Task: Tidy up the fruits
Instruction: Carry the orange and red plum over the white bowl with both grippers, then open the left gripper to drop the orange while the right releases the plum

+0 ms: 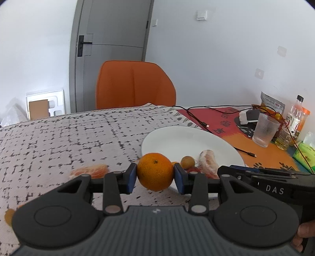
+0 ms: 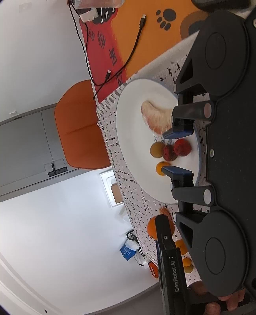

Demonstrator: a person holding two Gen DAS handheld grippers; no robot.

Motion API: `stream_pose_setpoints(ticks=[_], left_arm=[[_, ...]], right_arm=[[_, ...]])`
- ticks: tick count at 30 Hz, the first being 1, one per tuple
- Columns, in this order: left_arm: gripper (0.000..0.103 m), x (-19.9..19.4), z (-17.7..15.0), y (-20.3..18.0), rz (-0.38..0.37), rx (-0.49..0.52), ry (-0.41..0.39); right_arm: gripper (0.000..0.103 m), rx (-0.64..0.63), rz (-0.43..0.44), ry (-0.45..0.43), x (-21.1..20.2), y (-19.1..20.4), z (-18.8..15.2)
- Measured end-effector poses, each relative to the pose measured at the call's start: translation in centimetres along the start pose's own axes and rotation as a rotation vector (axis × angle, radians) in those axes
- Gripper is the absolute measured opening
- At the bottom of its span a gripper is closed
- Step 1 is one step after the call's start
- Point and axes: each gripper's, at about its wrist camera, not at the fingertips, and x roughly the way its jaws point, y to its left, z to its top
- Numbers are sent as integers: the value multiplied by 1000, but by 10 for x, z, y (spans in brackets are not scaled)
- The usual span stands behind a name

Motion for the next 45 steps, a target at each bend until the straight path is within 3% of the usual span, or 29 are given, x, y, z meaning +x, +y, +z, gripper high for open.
stream_pose_setpoints(ticks=[9, 17, 24, 31, 45], left_arm=[[39, 13, 13, -23, -45, 55, -9], [42, 14, 22, -32, -42, 76, -36], [43, 5, 15, -11, 20, 58, -14], [57, -15, 9, 20, 91, 20, -20], [64, -52, -9, 63, 196, -60, -42]], right_arm=[[32, 17, -18, -8, -4, -9, 1], [40, 20, -26, -11, -6, -10, 2], [41, 18, -5, 5, -1, -3, -1], [46, 0, 26, 20, 9, 14, -4], [53, -57, 68, 33, 13, 49, -7]])
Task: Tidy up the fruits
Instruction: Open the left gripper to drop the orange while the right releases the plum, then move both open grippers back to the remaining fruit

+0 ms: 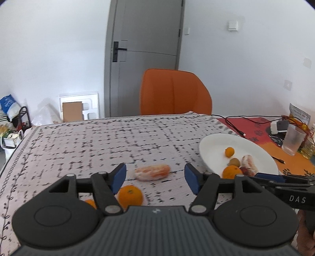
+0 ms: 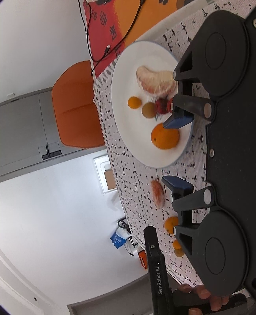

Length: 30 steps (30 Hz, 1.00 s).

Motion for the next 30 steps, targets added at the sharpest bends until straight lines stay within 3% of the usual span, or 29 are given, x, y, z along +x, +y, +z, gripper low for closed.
stream_pose_setpoints(ticks=[6, 12, 14, 16, 19, 30], left_arm=[[66, -13, -7, 20, 39, -21, -3], [71, -19, -14, 41, 67, -61, -2], [74, -20, -17, 47, 70, -74, -1], [83, -22, -19, 52, 72, -83, 5], [86, -23, -24, 56, 89, -77, 8], [86, -20, -42, 81, 146, -122, 29]], right_arm=[[55, -19, 23, 0, 5, 18, 0], [68, -44, 32, 7, 12, 34, -1], [80, -51, 35, 8, 13, 39, -1], [88, -55, 40, 1, 14, 44, -2], [102, -52, 53, 0, 16, 49, -1], [103, -82, 70, 23, 26, 70, -5]])
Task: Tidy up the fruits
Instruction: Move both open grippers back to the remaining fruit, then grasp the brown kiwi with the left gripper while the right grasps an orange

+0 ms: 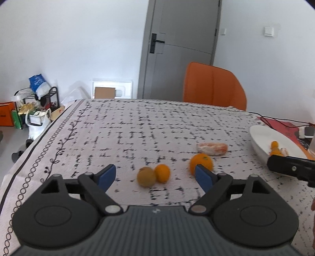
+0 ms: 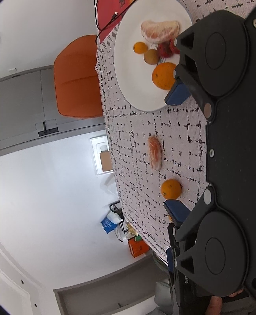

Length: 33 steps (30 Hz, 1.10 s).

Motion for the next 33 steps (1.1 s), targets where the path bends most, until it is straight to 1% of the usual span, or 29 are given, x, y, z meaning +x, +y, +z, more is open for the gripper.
stream_pose_setpoints(ticks=[8, 11, 14, 16, 17, 19, 22, 24, 27, 33], left_arm=[[85, 8, -6, 17, 33, -37, 8], [81, 11, -7, 22, 27, -59, 16], [75, 12, -7, 24, 20, -63, 14], [65, 13, -7, 25, 4, -66, 16], [62, 14, -8, 25, -1, -65, 19], [47, 17, -8, 24, -12, -63, 27], [33, 22, -8, 25, -28, -75, 49], [31, 23, -7, 25, -35, -80, 51], [23, 24, -7, 26, -46, -83, 54], [22, 16, -6, 26, -49, -77, 21]], right_arm=[[103, -14, 4, 28, 11, 9, -2], [103, -15, 17, 32, 15, 12, -1], [103, -22, 27, 37, 19, 17, 0], [103, -28, 30, 42, 23, 20, 0], [103, -28, 32, 46, 24, 21, 0], [103, -27, 36, 53, 27, 23, 0], [103, -24, 46, 60, 31, 25, 0], [103, -26, 49, 63, 34, 28, 0], [103, -28, 55, 70, 37, 29, 0], [103, -19, 75, 106, 50, 33, 1]])
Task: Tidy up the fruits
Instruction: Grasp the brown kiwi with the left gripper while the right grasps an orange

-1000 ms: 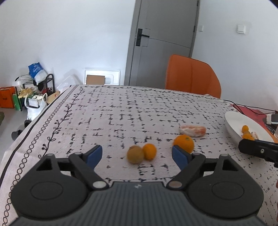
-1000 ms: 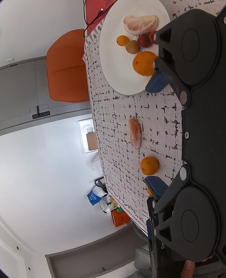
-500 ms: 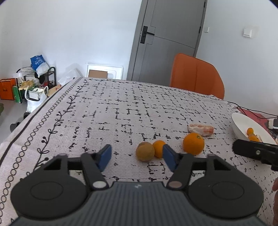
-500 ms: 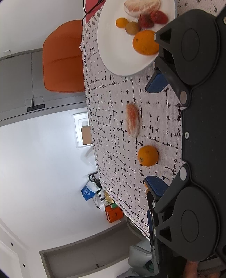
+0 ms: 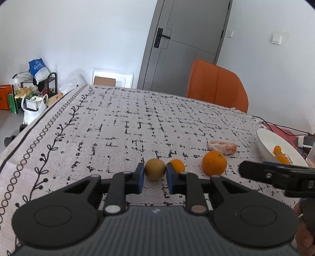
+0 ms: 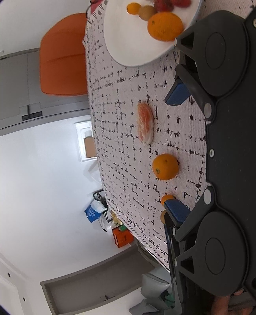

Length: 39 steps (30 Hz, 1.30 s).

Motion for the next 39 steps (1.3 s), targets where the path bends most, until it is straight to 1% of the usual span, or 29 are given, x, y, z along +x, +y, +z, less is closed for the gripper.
stream_pose_setpoints(ticks=[3, 6, 10, 12, 15, 17, 20, 22, 24, 27, 32, 39], left_arm=[[18, -4, 2, 3, 3, 2, -15], [18, -8, 4, 5, 12, 5, -23], [19, -9, 7, 11, 15, -15, -6], [22, -10, 7, 12, 13, -26, -9], [22, -8, 8, 13, 7, -34, -4], [22, -8, 9, 13, -3, -43, -2], [22, -4, 9, 10, -13, -35, 6], [23, -1, 7, 7, -6, -25, 9], [24, 2, 6, 5, 7, -17, 13], [24, 10, 4, 9, 1, -38, 48], [23, 8, 2, 11, -18, -36, 32], [23, 3, 3, 12, -19, -31, 8]], right_arm=[[103, -3, 12, 11, 6, 4, 0], [102, -14, 21, 18, 10, 9, 1], [102, -23, 27, 23, 14, 14, 2], [101, -26, 29, 24, 15, 16, 2], [100, -31, 29, 27, 17, 16, 2], [95, -33, 25, 30, 17, 15, 2], [90, -30, 20, 38, 18, 13, 1], [88, -29, 18, 41, 19, 13, 1], [87, -27, 17, 43, 20, 12, 1], [86, -29, 17, 44, 21, 11, 1], [81, -34, 19, 51, 26, 11, 3], [77, -47, 32, 61, 33, 16, 4]])
